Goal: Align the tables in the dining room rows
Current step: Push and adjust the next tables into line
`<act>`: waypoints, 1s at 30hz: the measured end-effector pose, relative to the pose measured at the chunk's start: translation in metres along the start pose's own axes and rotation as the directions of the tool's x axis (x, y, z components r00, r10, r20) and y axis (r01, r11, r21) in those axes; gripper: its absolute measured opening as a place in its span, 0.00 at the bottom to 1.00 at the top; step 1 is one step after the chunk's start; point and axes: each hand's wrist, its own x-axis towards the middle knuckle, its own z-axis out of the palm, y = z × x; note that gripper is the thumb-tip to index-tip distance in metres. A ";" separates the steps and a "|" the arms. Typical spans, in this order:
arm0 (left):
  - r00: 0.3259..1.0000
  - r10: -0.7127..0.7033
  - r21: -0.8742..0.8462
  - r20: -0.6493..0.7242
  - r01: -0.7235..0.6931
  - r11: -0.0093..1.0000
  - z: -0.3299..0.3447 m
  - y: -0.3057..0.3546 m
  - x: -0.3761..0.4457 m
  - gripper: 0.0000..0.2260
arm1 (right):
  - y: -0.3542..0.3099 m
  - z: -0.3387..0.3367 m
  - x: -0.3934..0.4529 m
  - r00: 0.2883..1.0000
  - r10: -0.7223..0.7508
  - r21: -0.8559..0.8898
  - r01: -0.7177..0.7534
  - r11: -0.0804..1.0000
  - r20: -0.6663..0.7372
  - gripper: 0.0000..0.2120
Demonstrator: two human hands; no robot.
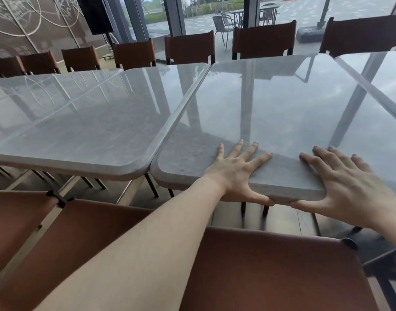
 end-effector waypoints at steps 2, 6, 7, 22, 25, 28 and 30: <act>1.000 -0.007 0.006 -0.001 0.007 1.000 -0.001 0.000 -0.001 0.50 | 0.000 0.001 0.000 1.000 -0.009 -0.009 0.009 1.000 -0.001 0.62; 0.999 -0.043 0.020 0.007 0.043 0.999 -0.002 0.003 -0.004 0.49 | 0.003 0.008 0.001 0.999 -0.025 -0.036 0.024 0.999 -0.021 0.61; 0.998 -0.054 0.029 0.013 0.054 0.998 -0.002 0.003 -0.005 0.50 | 0.004 0.010 0.002 0.999 -0.024 -0.036 0.023 0.999 -0.022 0.60; 0.996 -0.057 0.148 0.067 0.046 0.988 -0.008 0.006 -0.005 0.52 | -0.002 -0.009 -0.002 0.997 -0.021 0.053 0.017 0.998 0.073 0.59; 0.994 -0.059 0.143 0.097 0.045 0.989 -0.011 0.008 -0.006 0.53 | -0.003 -0.012 -0.003 0.994 -0.014 0.072 0.006 0.997 0.104 0.59; 0.990 -0.067 0.137 0.125 0.050 0.989 -0.016 0.009 -0.006 0.52 | -0.003 -0.017 -0.002 0.991 -0.014 0.094 0.001 0.996 0.136 0.59; 0.989 -0.065 0.133 0.131 0.047 0.990 -0.016 0.008 -0.006 0.52 | -0.004 -0.017 -0.001 0.989 -0.012 0.101 -0.003 0.995 0.149 0.59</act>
